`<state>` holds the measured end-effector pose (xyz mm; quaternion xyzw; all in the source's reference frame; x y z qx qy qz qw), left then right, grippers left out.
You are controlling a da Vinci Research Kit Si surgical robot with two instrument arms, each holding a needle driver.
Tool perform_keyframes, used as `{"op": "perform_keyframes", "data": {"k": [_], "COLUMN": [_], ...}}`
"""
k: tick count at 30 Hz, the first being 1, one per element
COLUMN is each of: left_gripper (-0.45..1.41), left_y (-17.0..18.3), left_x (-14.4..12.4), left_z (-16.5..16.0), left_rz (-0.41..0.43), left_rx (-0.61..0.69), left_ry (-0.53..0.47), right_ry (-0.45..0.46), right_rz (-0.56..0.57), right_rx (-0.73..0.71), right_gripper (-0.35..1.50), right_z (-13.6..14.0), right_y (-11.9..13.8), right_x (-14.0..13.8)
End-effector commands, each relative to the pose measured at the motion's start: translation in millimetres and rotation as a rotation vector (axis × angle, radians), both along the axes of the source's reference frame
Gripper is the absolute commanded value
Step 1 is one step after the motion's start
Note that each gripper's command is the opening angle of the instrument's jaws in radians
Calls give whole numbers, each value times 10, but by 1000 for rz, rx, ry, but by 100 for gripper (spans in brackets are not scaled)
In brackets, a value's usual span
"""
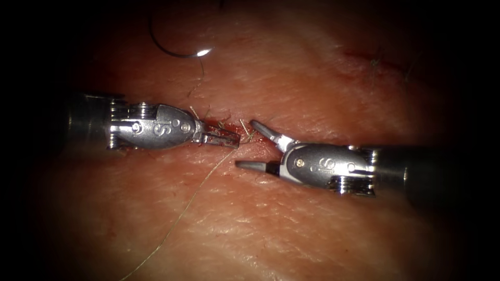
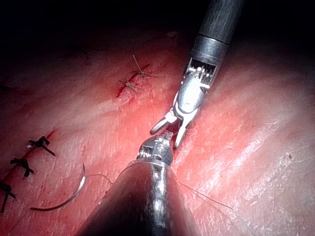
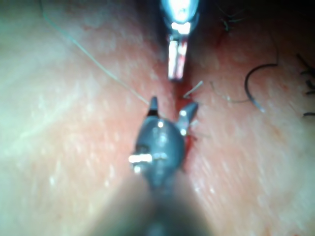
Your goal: Wound Closure
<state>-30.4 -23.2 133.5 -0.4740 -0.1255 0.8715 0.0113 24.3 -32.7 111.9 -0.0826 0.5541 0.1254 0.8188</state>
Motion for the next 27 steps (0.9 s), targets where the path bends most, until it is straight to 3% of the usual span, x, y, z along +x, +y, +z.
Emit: {"op": "perform_keyframes", "data": {"k": [1,11,27], "left_gripper": [-45,-45,-45], "left_y": [-2,-4,-9], "left_x": [-6,-7,-9], "left_z": [6,3,-13], "left_rz": [2,2,8], "left_rx": [-1,-5,-17], "left_ry": [-1,-1,-2], "right_ry": [-1,-34,-38], "right_rz": [1,-16,-10], "right_rx": [0,-6,-11], "right_gripper": [143,145,145], "right_z": [10,32,41], "right_y": [1,-3,8], "right_x": [13,42,55]}}
